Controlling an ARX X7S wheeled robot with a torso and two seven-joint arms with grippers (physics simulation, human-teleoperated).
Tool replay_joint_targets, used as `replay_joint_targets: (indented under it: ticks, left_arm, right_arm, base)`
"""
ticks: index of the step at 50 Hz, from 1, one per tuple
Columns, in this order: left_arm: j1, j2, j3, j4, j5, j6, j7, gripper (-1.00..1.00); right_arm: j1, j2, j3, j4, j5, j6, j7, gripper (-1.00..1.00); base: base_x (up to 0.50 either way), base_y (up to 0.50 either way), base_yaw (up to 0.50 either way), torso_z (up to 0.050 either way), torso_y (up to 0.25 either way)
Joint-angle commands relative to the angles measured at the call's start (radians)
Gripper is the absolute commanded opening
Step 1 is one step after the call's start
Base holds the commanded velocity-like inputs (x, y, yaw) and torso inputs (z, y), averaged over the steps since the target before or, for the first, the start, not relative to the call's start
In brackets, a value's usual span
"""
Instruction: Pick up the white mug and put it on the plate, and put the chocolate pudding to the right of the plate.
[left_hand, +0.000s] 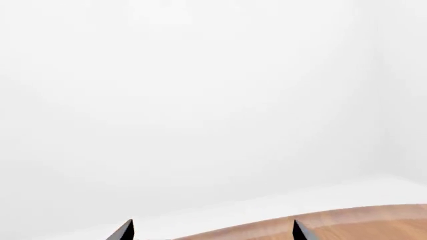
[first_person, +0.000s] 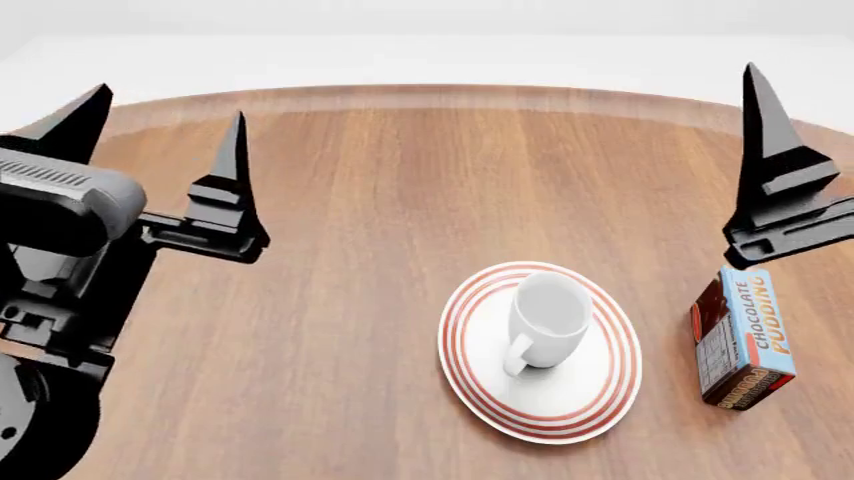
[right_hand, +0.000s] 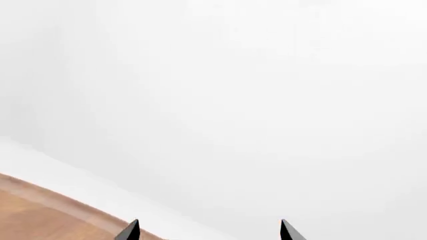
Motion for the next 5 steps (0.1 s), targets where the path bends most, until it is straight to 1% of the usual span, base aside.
replay_joint_targets:
  ticks: [1,4,5]
  left_arm:
    - [0.035,-0.09,-0.022,0.124,0.058,0.036,-0.112,1.0]
    - [0.042,-0.103,-0.027,0.148,0.079,0.035,-0.161,1.0]
    - [0.061,-0.113,-0.028,0.158,0.076,0.066,-0.18,1.0]
  right_arm:
    - [-0.131,0.009,-0.065,-0.132,-0.096,-0.227,0.18,1.0]
    - [-0.148,-0.007,-0.076,-0.133,-0.128,-0.24,0.198,1.0]
    - [-0.158,-0.011,-0.083,-0.134,-0.147,-0.248,0.203,1.0]
  base:
    - [0.0,0.0,0.0,0.0,0.0]
    - [0.0,0.0,0.0,0.0,0.0]
    - [0.0,0.0,0.0,0.0,0.0]
